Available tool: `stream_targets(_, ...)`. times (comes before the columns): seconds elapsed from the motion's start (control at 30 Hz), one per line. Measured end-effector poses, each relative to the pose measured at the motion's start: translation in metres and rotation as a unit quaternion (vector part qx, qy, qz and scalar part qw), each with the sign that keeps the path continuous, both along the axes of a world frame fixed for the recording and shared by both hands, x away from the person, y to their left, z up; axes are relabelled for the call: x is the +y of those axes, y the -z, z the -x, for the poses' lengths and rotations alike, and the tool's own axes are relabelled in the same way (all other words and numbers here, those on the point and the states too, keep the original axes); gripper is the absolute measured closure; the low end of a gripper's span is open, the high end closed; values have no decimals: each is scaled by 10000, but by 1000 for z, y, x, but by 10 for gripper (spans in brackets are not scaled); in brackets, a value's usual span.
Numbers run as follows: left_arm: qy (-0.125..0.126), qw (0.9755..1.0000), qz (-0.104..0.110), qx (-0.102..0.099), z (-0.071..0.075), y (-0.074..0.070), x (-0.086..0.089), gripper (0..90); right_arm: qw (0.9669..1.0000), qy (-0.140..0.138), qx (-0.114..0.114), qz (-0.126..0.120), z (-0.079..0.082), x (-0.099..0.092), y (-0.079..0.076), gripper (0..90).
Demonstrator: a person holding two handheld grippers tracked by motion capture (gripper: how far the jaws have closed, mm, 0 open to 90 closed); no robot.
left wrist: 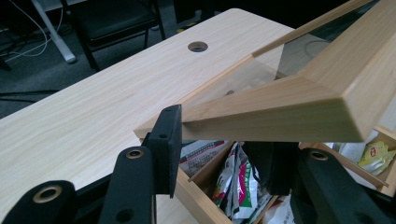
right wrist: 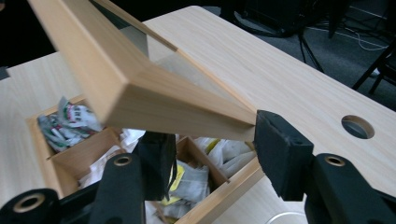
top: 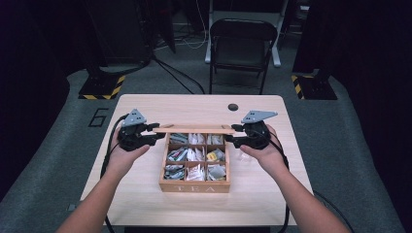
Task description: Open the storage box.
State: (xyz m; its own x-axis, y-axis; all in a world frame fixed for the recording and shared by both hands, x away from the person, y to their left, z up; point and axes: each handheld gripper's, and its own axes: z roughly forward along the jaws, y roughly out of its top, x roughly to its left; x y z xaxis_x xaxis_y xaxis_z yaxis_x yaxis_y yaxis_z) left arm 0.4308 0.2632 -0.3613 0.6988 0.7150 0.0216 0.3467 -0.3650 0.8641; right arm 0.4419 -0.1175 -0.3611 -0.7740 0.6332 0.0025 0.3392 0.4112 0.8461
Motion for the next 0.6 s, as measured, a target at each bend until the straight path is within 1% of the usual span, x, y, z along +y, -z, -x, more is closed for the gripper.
stream_targets(0.07, -1, 10000, 24, 8, -2, 0, 0, 565, 10000, -10, -37, 6, -2, 0, 0, 489)
stream_targets(0.1, -14, 10000, 42, -7, -3, 0, 0, 565, 10000, 54, 32, -63, -5, 0, 1, 491)
stream_targets(0.17, 1, 10000, 50, 20, -6, -1, 0, 564, 9999, 90, 51, -77, -10, 1, 2, 491)
stream_targets(0.2, 10, 10000, 72, 45, -7, -1, 0, 561, 9998, 117, 96, -139, -14, 1, 3, 496)
stream_targets(0.3, 18, 10000, 27, 38, -9, 0, 0, 561, 9995, 152, 158, -209, -17, 1, 3, 502)
stream_targets(0.33, -14, 10000, 66, 3, -10, 1, 0, 561, 9995, 143, 199, -216, -18, 1, 3, 501)
stream_targets(0.37, -5, 10000, 81, 24, -11, 1, 0, 561, 9995, 127, 196, -219, -20, 1, 3, 501)
stream_targets(0.43, -22, 9999, 109, -3, -13, 1, 0, 561, 9993, 131, 249, -242, -22, 0, 2, 501)
stream_targets(0.47, -25, 9999, 129, 15, -13, 2, 0, 560, 9993, 136, 243, -264, -23, 0, 2, 502)
stream_targets(0.5, -52, 9999, 149, -2, -15, 3, 0, 560, 9990, 142, 283, -308, -24, -1, 2, 502)
stream_targets(0.6, -83, 9998, 182, 2, -17, 4, 0, 559, 9990, 148, 257, -322, -25, 0, 2, 503)
